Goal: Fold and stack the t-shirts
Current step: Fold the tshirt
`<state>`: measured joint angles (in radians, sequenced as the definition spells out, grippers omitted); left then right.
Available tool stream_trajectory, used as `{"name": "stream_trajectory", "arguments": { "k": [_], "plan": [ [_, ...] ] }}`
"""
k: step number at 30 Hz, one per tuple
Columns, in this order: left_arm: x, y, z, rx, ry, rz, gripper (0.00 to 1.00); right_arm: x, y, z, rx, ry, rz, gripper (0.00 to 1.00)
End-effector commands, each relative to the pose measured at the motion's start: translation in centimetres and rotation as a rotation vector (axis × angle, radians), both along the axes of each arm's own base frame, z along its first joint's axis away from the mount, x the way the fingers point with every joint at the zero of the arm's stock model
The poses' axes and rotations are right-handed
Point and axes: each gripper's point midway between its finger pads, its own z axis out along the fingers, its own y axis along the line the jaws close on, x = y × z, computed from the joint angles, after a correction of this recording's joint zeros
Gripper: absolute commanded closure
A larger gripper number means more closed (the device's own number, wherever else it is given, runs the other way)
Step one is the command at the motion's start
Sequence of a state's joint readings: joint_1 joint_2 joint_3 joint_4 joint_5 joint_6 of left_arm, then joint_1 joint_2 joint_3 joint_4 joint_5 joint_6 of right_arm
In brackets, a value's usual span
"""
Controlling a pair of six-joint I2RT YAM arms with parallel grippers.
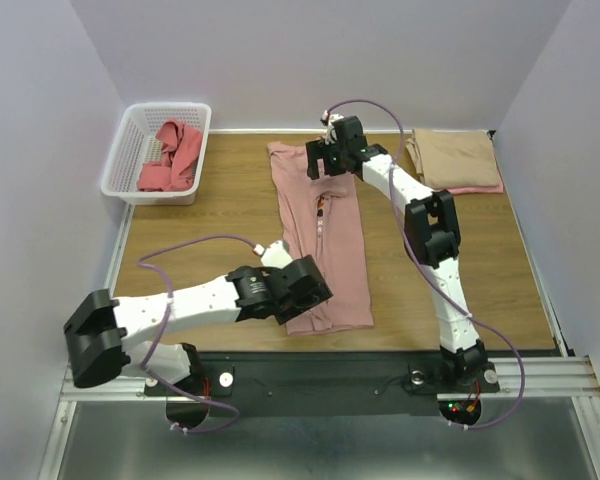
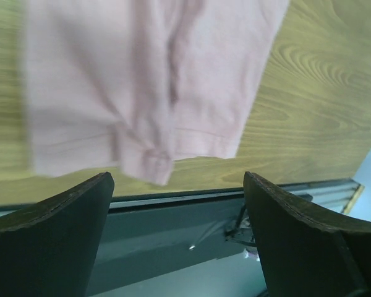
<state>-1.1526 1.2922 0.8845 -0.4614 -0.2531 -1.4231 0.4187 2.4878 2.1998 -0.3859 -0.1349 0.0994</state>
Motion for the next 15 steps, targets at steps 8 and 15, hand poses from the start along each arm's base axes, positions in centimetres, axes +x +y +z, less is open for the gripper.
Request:
{"name": "stream_trajectory", "arguments": {
  "k": [8,15],
  "plan": [
    [-3.7,8.7,-5.4,0.136,0.069,0.037,0.02,-13.4,-7.9,11.0,0.141,0.052,-0.323,0.0],
    [-4.6,8.1,-7.6,0.117,0.089,-0.035,0.13,-29.5,-12.2,4.1,0.222,0.285,-0.39,0.0]
  ]
}}
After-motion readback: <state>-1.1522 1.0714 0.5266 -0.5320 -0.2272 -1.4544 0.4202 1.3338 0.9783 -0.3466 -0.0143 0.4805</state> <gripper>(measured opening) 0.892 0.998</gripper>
